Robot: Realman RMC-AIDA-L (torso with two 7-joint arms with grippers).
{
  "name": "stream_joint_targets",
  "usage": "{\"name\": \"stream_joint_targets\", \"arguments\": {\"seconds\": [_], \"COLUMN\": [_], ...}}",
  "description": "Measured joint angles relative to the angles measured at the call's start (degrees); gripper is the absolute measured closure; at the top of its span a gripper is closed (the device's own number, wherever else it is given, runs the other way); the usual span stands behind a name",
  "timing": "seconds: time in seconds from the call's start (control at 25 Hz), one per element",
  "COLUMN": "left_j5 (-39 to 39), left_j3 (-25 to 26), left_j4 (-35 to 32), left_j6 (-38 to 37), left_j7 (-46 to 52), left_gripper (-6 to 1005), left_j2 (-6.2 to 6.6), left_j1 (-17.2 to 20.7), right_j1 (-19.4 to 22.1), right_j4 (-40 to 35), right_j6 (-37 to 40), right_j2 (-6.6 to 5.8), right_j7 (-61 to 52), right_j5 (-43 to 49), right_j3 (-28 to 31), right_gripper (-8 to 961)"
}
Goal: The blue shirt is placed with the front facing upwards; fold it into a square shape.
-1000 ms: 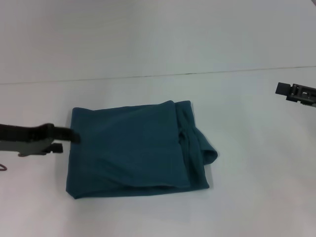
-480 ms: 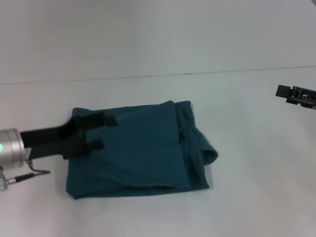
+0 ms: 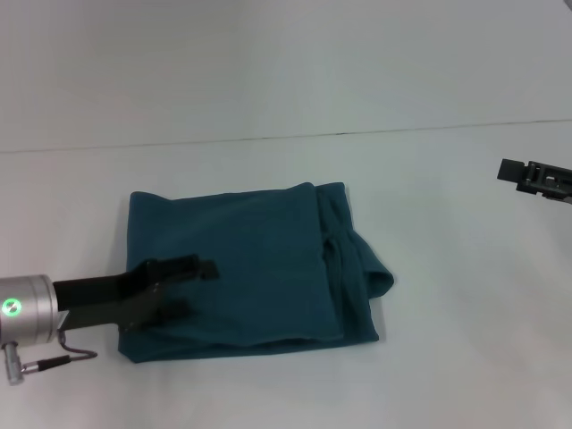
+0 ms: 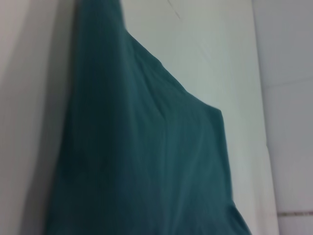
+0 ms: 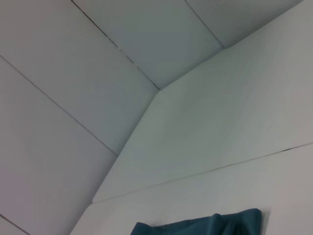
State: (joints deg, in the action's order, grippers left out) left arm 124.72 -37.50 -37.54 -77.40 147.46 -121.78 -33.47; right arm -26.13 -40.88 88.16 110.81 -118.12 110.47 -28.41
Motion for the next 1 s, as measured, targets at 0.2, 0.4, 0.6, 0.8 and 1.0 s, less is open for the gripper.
{"name": "stream_joint_targets", "arguments": {"seconds": [0.2,0.4,0.6,0.8,1.0], "left_j5": [-3.6,-5.6,-5.1,-3.8,-1.3], "left_j3": [3.9,5.1,5.2,5.6,5.8], "left_j4": [-5.9,-11.8,-14.4,-16.2,-16.2], "left_j6": [-11.8,-22.6,-28.2,-30.6,-30.4], "left_j7": [-9.9,-22.3,-32.7,-39.1,-42.9], "left_gripper": [95,95,95,95,95], "left_j2": [0.01,0.72,0.9,0.62,0.48], "left_j1": [1.8,4.9,7.5,9.6,10.7], "right_j1": [0.0,-0.4,-1.2,-2.9,-5.3], "right_j4": [0.0,-0.1,-0.2,-0.1,2.7], "right_j6": [0.6,3.4,6.0,7.1,6.1], "right_j2": [-0.1,0.29,2.52,5.77,8.66], "right_j7": [0.2,5.7,14.3,16.3,16.6], "right_j5": [0.1,2.9,4.9,5.9,8.1], "right_j3": [-0.3,-2.2,-5.2,-9.3,-13.3], "right_gripper": [7,7,7,7,7]}}
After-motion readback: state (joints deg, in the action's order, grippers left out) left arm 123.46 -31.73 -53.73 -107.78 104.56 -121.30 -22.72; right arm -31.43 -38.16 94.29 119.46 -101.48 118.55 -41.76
